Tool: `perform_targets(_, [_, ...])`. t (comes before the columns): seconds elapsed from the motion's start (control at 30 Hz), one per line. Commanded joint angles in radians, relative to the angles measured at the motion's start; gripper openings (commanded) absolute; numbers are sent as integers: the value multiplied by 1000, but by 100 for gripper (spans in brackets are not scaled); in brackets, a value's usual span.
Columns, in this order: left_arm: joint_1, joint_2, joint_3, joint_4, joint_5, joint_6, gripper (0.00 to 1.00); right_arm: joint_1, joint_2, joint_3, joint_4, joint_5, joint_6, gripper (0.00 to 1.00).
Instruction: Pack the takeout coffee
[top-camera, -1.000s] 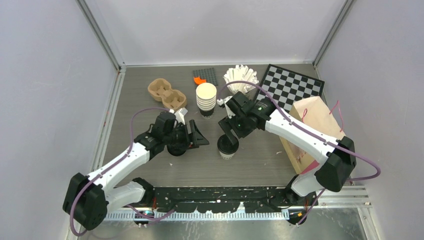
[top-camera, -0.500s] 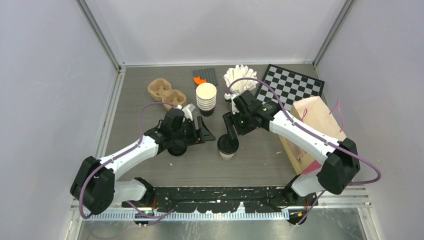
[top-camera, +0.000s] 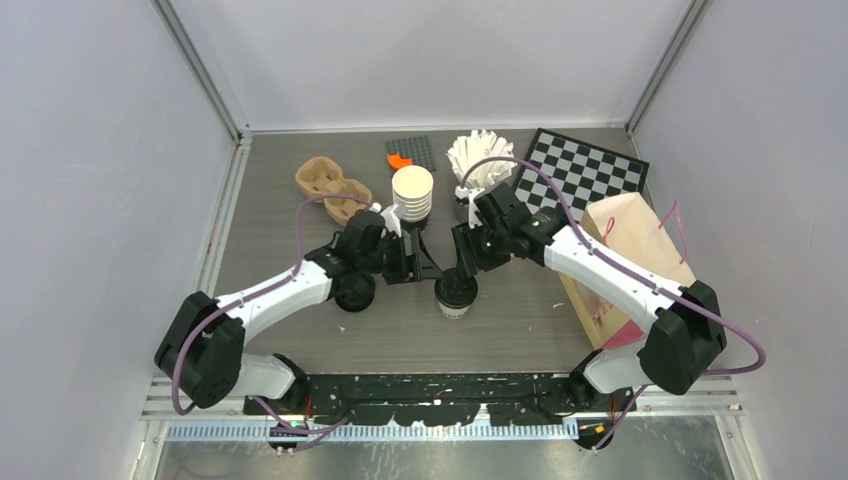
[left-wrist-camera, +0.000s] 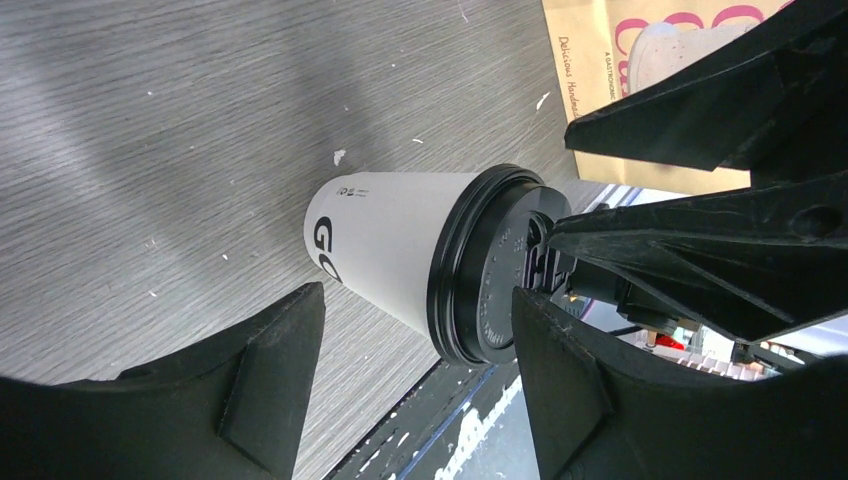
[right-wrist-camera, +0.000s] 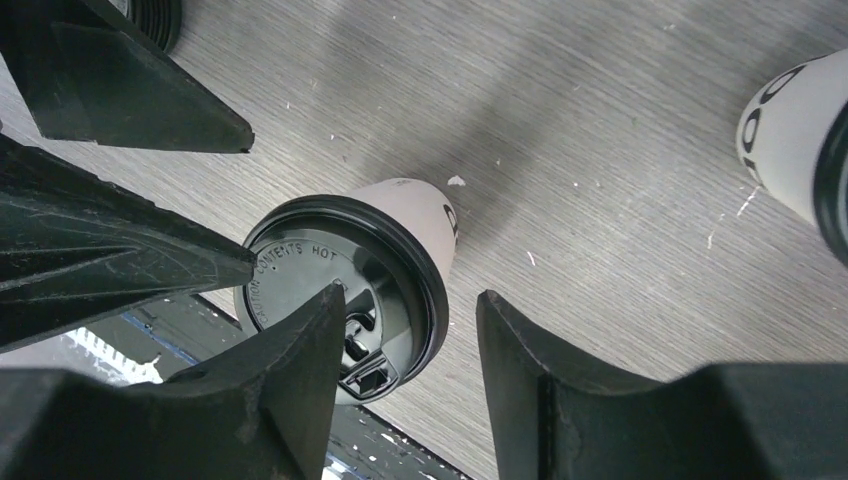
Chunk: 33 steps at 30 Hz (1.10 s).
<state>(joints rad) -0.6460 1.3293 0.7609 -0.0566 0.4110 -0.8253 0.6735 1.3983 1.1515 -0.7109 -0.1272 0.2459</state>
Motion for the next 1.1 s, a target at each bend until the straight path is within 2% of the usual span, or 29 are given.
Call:
perform_targets(0.0, [-16, 28, 37, 45, 6, 29, 69, -1, -30, -32, 56, -38, 23, 54])
perform_targets(0.17, [-24, 50, 29, 52, -6, 32, 65, 0, -29, -84, 83, -53, 39, 47])
perform_targets(0.5, [-44, 98, 17, 36, -50, 29, 47, -2, -69, -171, 96, -20, 52, 42])
perform_targets(0.87, [-67, 142, -11, -39, -138, 49, 43, -2, -71, -234, 114, 18, 75, 42])
perform_targets(1.07, [-68, 147, -63, -15, -144, 28, 39, -7, -60, -263, 133, 25, 87, 42])
